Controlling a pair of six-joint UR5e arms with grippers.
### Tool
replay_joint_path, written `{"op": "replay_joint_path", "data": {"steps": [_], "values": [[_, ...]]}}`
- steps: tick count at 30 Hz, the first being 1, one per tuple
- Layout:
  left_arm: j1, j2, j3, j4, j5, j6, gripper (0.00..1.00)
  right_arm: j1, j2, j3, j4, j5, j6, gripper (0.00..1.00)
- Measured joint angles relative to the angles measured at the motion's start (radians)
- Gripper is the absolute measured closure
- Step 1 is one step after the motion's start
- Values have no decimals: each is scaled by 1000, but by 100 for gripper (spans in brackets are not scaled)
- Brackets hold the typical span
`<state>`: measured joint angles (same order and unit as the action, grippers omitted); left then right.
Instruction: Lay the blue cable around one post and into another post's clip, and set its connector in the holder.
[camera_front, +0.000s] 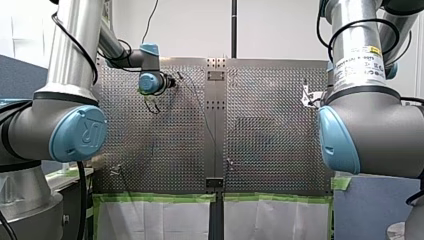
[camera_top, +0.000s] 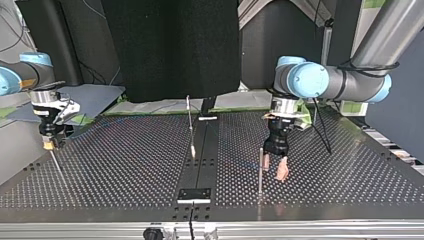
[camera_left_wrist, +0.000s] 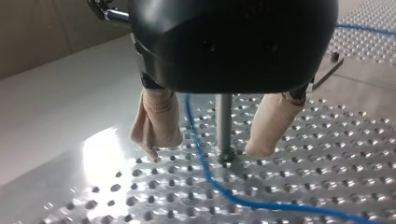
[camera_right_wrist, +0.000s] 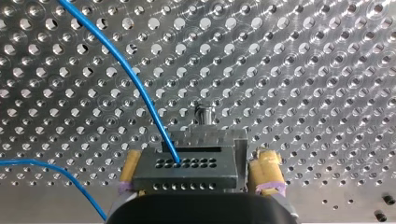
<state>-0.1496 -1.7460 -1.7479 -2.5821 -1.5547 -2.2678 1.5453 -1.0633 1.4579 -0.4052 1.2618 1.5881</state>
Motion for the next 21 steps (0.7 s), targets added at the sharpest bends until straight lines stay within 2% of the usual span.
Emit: {"op": "replay_joint_path", "data": {"steps": [5, 8, 15, 21], "values": [[-5, 1, 0, -48, -36, -53, 0, 0, 0, 0, 0, 0, 0, 0], [-8, 4, 0, -69, -62, -59, 0, 0, 0, 0, 0, 0, 0, 0], [-16, 40, -1, -120, -122, -8, 0, 0, 0, 0, 0, 0, 0, 0], [-28, 75, -11, -154, -118, 44, 0, 0, 0, 0, 0, 0, 0, 0]]}}
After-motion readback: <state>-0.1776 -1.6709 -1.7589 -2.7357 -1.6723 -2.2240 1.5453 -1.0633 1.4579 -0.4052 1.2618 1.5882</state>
